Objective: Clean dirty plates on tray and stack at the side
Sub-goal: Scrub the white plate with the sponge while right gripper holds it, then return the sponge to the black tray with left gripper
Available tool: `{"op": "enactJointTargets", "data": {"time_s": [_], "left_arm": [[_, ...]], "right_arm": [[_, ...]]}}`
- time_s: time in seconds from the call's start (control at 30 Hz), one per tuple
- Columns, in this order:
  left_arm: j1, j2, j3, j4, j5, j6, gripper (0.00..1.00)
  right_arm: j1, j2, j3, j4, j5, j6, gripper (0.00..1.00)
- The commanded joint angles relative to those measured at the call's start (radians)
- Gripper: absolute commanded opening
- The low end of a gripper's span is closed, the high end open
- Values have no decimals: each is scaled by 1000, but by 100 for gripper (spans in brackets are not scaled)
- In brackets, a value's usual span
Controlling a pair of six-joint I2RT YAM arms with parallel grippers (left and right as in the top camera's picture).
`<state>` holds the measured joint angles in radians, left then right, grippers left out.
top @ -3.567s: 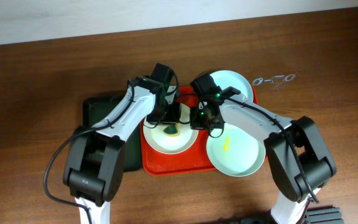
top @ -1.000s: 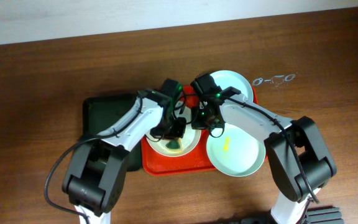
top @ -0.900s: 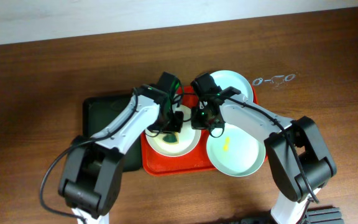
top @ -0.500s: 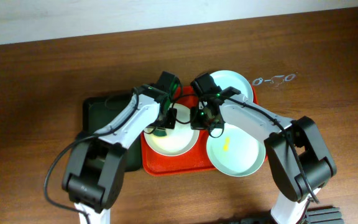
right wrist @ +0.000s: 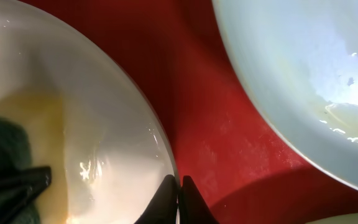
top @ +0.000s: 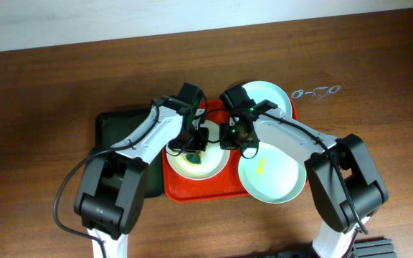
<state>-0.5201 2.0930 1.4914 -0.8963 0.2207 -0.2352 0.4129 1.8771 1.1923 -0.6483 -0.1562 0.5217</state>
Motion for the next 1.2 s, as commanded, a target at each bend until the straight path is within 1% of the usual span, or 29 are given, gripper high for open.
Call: {"op": "enactJointTargets", "data": {"time_s": [0.0,0.07,0.1,0.17,0.27,0.37,0.53,0.6,0.7,0.83,1.0,1.03,1.07,1.13,1.17], "left_arm": [[-14,-47,-11,-62,-118,17,0],[-14,-47,-11,-95,-186,17,0],[-14,-47,-11,-97,-195,17,0],[-14,-47,-11,-92,-195,17,0],[-13,-50,19,-93,-196,17,0],[8,-78,93,-146,-211,16,0],[88,-153,237,-283,-211,17,0],[126,-189,270,-317,-211,17,0],[192,-227,271,-356,-215,17,0],[278,-227,234,-401,-282,17,0],[341,-227,68,-301,-281,20,0],[348,-227,0,-240,-281,20,0],[352,-227,-34,-208,-281,20,0],[369,-227,-114,-129,-281,20,0],[379,-227,-142,-103,-281,20,0]], "right_arm": [[-23,-23,17,9,-121,6,19],[-63,-26,40,8,-235,-29,33],[-80,-27,50,3,-284,-53,39],[-103,-28,69,-14,-342,-74,44],[-125,-30,100,-59,-349,-100,50],[-126,-31,112,-82,-358,-127,55],[-126,-31,111,-109,-355,-149,56],[-124,-31,111,-133,-309,-148,57],[-120,-31,109,-159,-231,-148,57],[-103,-29,102,-163,-169,-148,56],[-52,-18,82,-141,-94,-147,55],[-35,-18,69,-127,-68,-146,52],[-27,-18,63,-119,-60,-143,50],[-14,-17,52,-108,-40,-127,44],[-12,-17,48,-107,-24,-111,43]]}}
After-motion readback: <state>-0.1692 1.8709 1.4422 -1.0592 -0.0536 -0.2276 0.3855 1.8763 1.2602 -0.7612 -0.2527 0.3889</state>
